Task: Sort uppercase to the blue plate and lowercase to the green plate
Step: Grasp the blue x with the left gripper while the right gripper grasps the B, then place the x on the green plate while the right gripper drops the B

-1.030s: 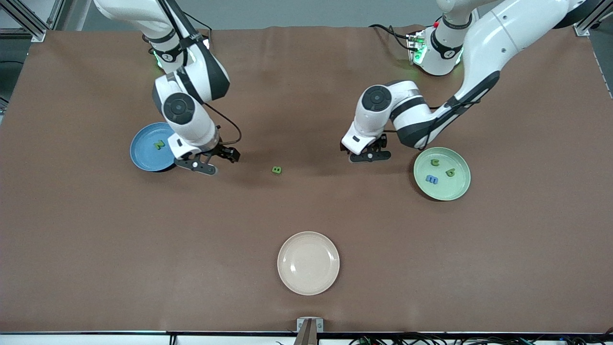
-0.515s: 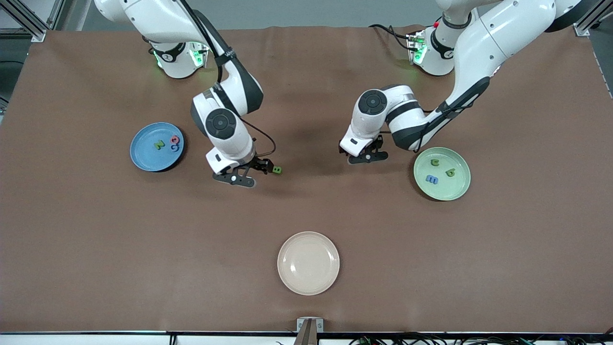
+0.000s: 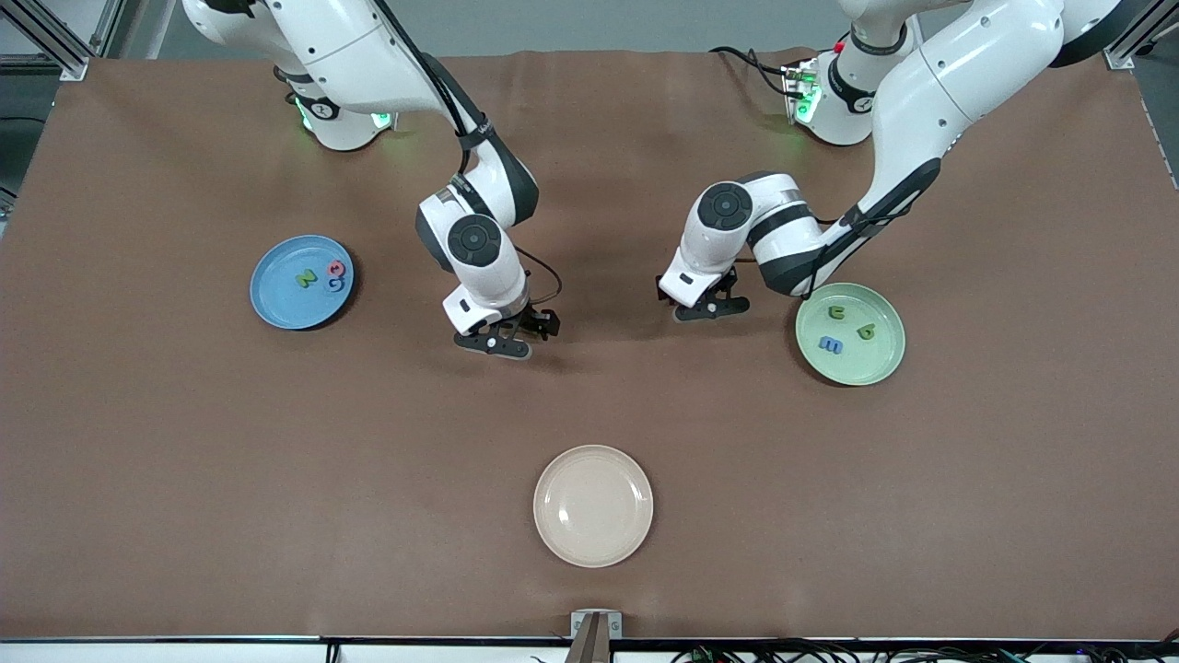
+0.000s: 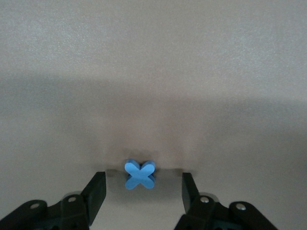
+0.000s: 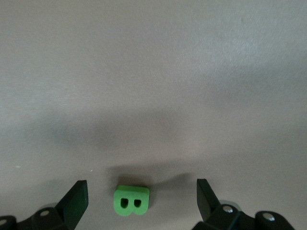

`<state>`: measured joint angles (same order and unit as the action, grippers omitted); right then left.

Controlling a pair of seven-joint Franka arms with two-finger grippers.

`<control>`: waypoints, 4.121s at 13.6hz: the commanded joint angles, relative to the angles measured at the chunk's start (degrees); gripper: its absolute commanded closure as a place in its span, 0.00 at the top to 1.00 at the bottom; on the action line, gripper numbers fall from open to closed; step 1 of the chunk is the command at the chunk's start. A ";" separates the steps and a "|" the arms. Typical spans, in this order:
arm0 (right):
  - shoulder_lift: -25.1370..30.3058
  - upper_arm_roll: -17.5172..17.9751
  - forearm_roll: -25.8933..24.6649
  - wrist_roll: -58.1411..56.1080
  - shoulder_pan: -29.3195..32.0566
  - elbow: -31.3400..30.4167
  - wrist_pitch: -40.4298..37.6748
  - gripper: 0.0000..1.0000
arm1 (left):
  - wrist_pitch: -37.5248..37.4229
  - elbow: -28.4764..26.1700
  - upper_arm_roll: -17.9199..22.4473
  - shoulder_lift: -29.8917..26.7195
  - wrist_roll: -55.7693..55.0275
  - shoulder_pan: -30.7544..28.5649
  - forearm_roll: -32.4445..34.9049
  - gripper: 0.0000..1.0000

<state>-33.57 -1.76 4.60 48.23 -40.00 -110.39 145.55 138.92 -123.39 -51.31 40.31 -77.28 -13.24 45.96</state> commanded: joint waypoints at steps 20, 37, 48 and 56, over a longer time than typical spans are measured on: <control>-2.11 -0.62 0.76 3.89 -2.01 1.23 -0.44 0.56 | 1.88 -1.59 0.43 -4.87 -0.15 -2.74 -0.51 0.13; 11.75 -0.97 0.23 -24.45 13.26 -12.18 -8.10 0.01 | -14.29 -10.90 -23.05 -5.06 37.80 -52.93 0.18 0.12; 29.00 -1.06 0.06 -56.22 37.17 -32.08 -15.10 0.03 | -11.05 -11.61 -20.15 -1.90 39.84 -55.23 4.84 0.14; 30.05 -1.14 0.06 -56.14 39.47 -29.19 -21.44 1.00 | -9.90 -11.61 -18.04 -1.19 39.93 -54.17 6.78 0.51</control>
<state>-5.92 -3.94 4.53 -7.41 -2.00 -140.34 126.83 128.28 -134.89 -69.47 38.92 -37.89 -67.48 51.59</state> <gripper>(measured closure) 0.207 0.683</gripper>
